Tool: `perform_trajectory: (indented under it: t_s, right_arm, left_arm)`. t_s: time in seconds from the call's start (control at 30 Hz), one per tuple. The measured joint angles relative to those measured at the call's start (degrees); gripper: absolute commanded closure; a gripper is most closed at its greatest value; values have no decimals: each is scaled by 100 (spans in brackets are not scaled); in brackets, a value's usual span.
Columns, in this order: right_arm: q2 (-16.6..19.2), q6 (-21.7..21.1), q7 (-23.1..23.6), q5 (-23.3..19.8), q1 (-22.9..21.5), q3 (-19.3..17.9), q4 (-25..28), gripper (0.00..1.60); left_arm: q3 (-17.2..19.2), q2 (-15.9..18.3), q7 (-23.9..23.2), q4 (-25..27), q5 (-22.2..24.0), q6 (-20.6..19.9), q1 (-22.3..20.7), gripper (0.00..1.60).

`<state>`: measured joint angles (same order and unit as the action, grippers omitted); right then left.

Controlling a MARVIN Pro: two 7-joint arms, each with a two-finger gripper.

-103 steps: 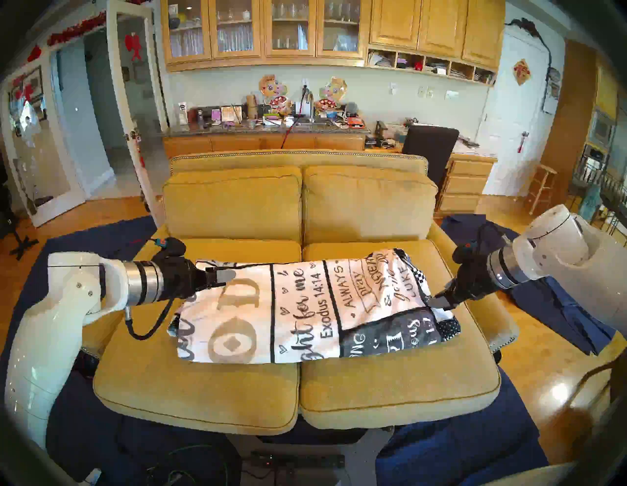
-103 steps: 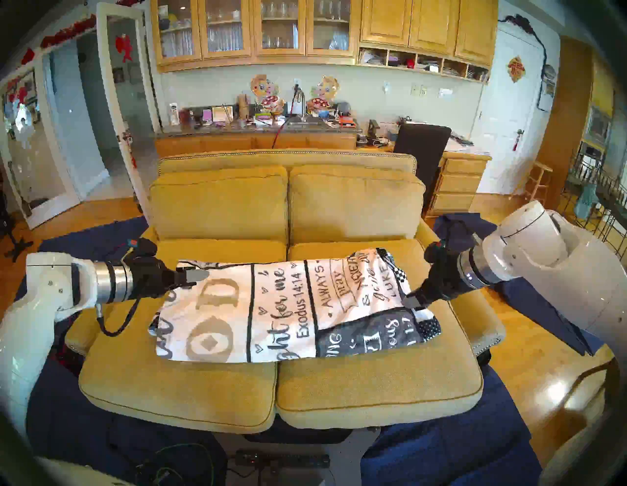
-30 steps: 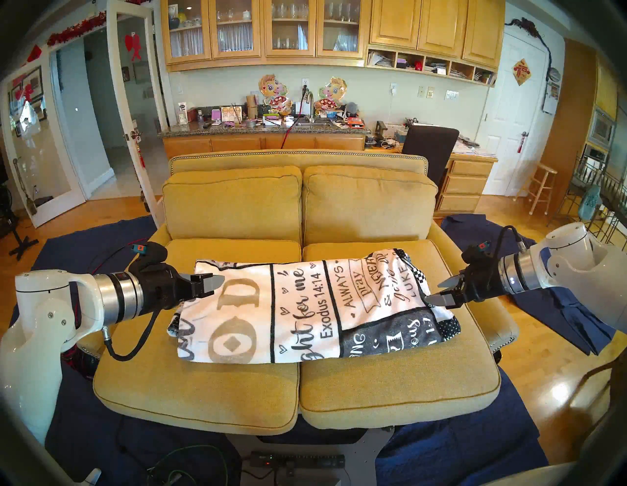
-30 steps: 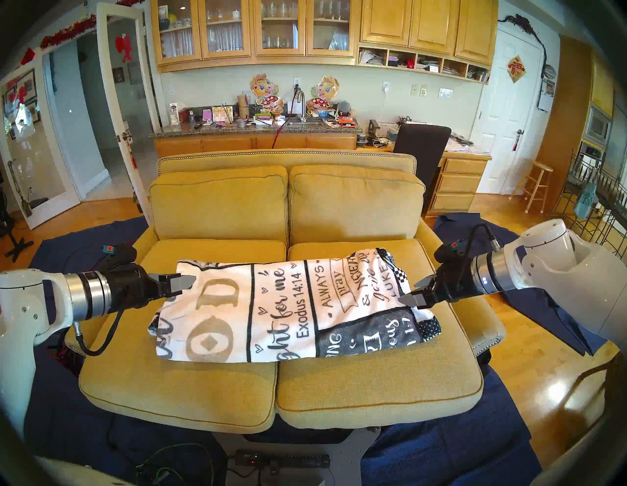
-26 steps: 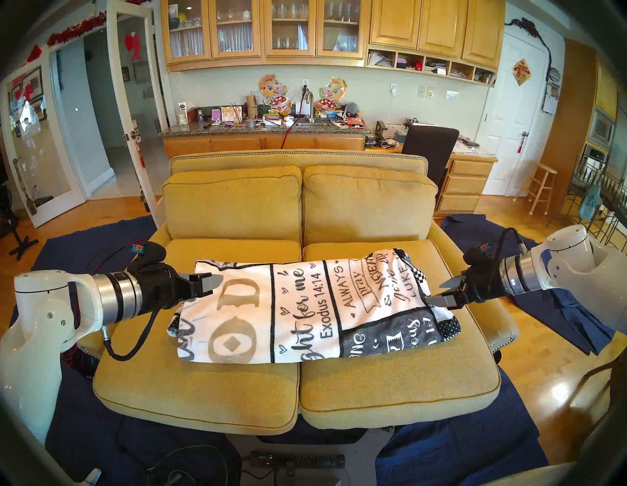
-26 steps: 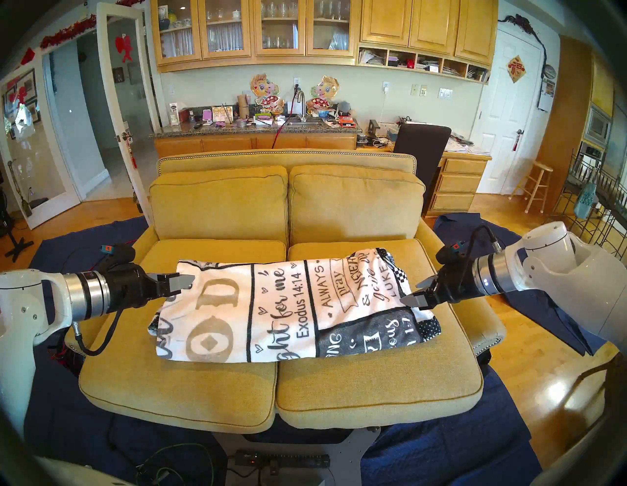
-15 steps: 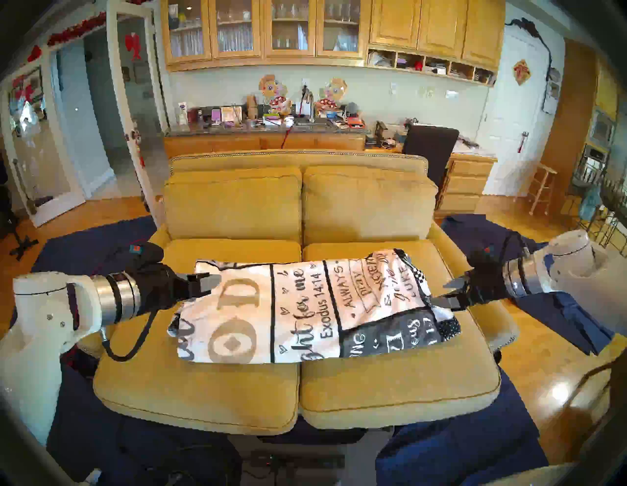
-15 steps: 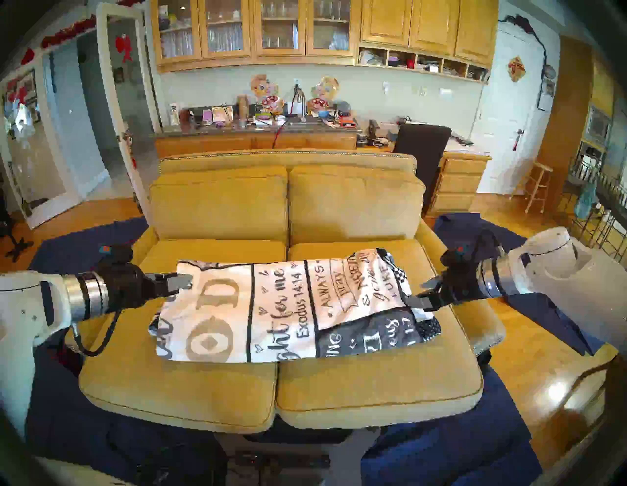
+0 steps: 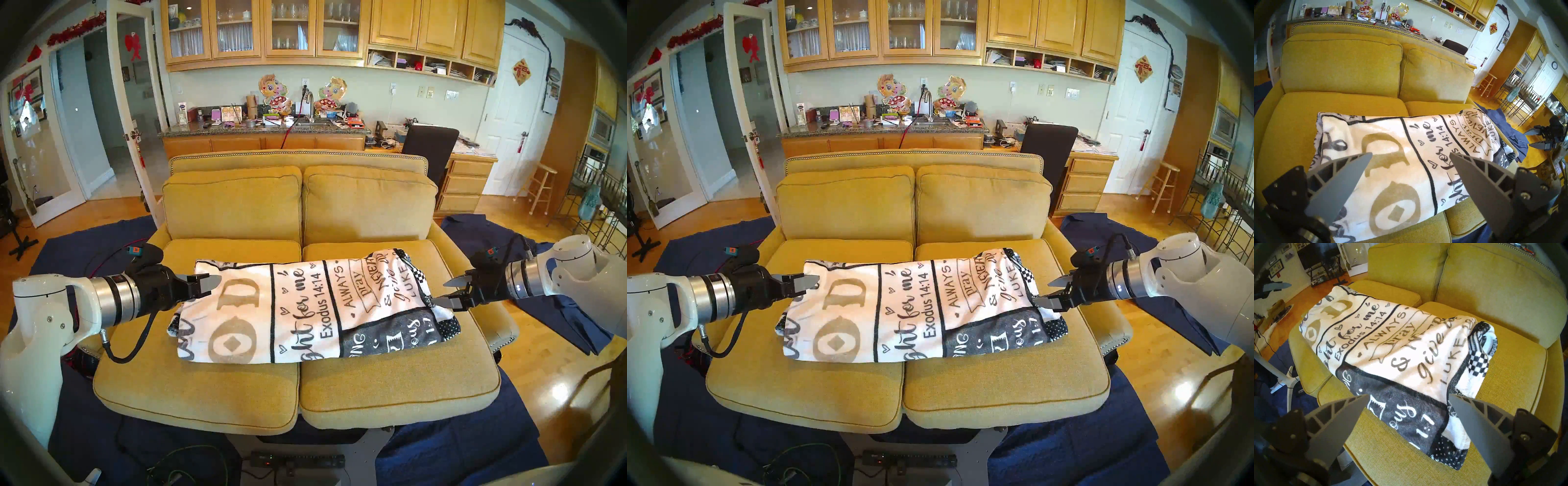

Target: Fold the blanket in half twice

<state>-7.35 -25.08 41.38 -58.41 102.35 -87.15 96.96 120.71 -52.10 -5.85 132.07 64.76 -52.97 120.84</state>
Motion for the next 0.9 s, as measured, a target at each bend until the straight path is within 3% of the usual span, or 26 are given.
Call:
perform_trajectory:
  t_s: [0.9]
  right_arm:
    - [-42, 994, 450, -35, 647, -485, -291, 0]
  left_arm:
    - [47, -18, -107, 0, 13, -4, 6, 0]
